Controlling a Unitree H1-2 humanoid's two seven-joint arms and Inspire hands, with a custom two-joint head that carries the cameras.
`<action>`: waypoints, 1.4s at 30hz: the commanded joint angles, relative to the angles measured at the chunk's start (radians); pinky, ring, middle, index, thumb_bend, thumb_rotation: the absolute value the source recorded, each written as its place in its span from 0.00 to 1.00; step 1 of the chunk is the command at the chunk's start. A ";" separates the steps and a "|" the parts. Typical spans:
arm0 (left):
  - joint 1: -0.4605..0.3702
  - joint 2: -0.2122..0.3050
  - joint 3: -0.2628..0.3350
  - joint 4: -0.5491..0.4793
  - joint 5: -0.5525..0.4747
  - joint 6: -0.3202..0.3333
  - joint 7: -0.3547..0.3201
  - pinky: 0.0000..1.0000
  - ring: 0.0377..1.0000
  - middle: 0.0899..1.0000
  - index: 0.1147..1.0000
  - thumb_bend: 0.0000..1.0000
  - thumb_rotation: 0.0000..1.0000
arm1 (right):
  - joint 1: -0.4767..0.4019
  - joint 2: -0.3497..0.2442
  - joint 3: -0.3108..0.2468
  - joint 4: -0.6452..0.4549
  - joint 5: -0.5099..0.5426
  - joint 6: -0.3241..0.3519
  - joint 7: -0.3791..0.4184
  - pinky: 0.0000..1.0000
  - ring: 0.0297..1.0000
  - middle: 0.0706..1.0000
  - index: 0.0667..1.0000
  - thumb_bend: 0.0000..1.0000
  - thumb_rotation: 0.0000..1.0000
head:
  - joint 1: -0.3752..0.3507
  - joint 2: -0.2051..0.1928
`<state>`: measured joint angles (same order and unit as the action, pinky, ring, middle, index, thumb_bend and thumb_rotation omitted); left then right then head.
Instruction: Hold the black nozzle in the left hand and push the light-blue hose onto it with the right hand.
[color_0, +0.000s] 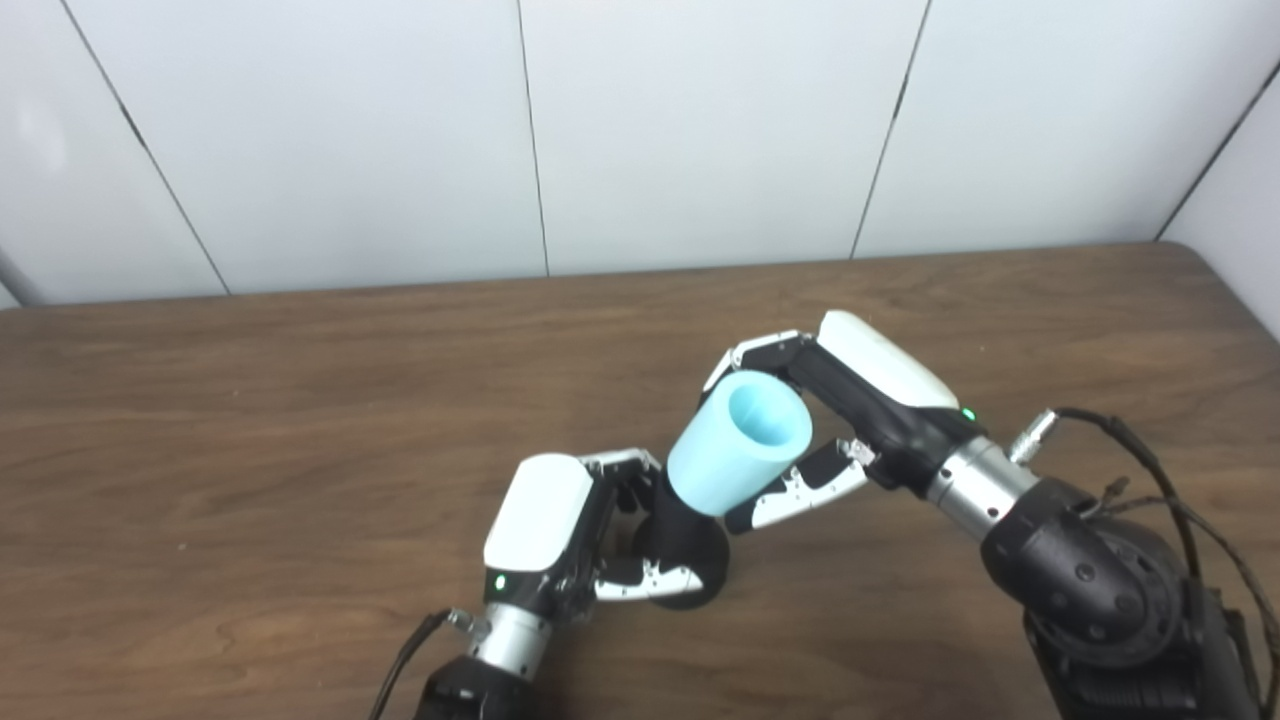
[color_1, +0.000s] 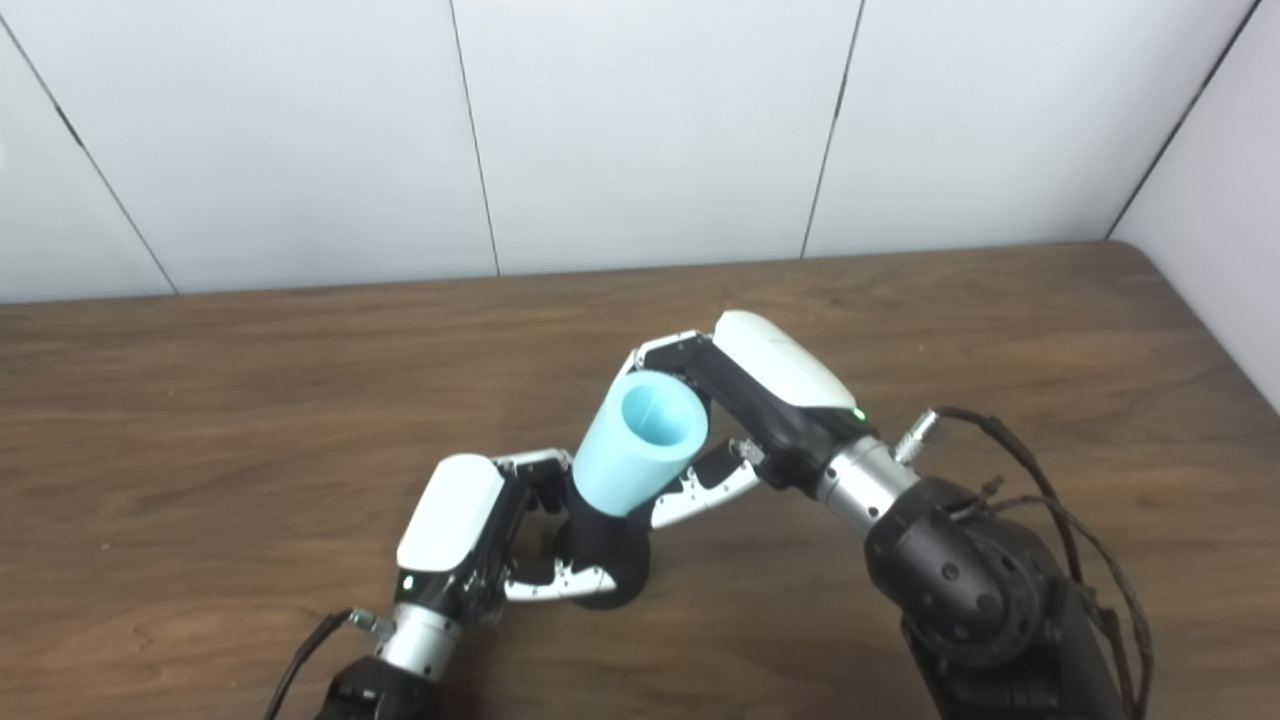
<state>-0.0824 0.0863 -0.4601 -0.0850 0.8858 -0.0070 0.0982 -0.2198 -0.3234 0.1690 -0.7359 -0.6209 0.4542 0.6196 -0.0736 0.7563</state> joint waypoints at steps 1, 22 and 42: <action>0.016 0.016 -0.002 -0.002 0.015 0.025 -0.042 0.43 0.45 0.40 0.44 0.50 0.00 | -0.012 0.001 -0.004 -0.014 0.002 -0.023 -0.029 0.33 0.36 0.46 0.49 0.49 0.00 | 0.000 0.001; 0.016 0.020 0.003 -0.007 0.007 0.015 -0.050 0.43 0.45 0.40 0.44 0.50 0.00 | 0.011 0.008 0.010 0.025 0.005 -0.056 -0.087 0.35 0.36 0.46 0.47 0.50 0.00 | -0.001 -0.001; 0.008 0.018 -0.016 0.005 0.010 0.012 -0.064 0.44 0.46 0.40 0.43 0.50 0.00 | -0.017 0.015 0.050 0.075 -0.014 -0.061 -0.098 0.33 0.37 0.46 0.47 0.50 0.00 | 0.003 -0.004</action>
<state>-0.0838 0.0966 -0.4615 -0.0975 0.8855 -0.0070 0.0764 -0.2038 -0.3033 0.2208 -0.6545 -0.6216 0.4032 0.5249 -0.0690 0.7517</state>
